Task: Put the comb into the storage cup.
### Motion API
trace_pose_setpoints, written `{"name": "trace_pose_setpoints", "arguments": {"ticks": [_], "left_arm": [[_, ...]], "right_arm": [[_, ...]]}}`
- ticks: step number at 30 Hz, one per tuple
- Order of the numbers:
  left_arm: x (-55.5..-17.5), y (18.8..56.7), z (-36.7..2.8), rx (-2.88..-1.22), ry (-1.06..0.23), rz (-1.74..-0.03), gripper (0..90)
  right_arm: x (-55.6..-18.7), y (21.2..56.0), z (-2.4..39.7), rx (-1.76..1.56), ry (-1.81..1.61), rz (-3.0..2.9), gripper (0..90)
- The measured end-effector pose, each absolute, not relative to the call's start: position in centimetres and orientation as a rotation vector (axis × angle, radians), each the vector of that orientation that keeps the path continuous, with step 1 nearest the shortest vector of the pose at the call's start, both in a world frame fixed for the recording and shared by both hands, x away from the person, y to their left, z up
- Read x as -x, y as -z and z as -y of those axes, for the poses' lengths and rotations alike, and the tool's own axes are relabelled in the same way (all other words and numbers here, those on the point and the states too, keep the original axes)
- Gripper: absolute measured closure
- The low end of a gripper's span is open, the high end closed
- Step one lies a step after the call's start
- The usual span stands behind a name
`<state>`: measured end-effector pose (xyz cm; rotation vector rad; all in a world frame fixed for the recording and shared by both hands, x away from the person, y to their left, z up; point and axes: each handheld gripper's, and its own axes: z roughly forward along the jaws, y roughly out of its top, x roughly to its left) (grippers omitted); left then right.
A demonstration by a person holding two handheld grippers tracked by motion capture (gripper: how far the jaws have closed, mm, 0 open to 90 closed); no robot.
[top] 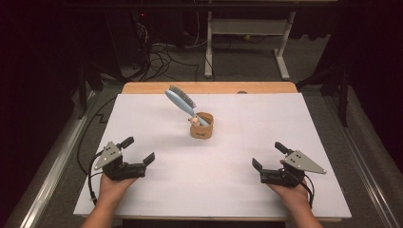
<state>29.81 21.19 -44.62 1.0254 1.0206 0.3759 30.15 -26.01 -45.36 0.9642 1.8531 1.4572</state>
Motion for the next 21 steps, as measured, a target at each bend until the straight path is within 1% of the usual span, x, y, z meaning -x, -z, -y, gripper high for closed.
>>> {"name": "trace_pose_setpoints", "arguments": {"ticks": [6, 21], "left_arm": [[-28.66, 44.58, -21.67, -1.016, -0.372, -1.016, 0.3], [-29.07, 44.81, -21.12, -1.035, -0.356, -1.024, 0.3]], "right_arm": [[-29.60, 45.16, 26.39, -0.972, -1.466, -1.835, 0.4], [-29.54, 45.31, 26.80, -1.000, -1.454, -1.827, 0.4]]}}
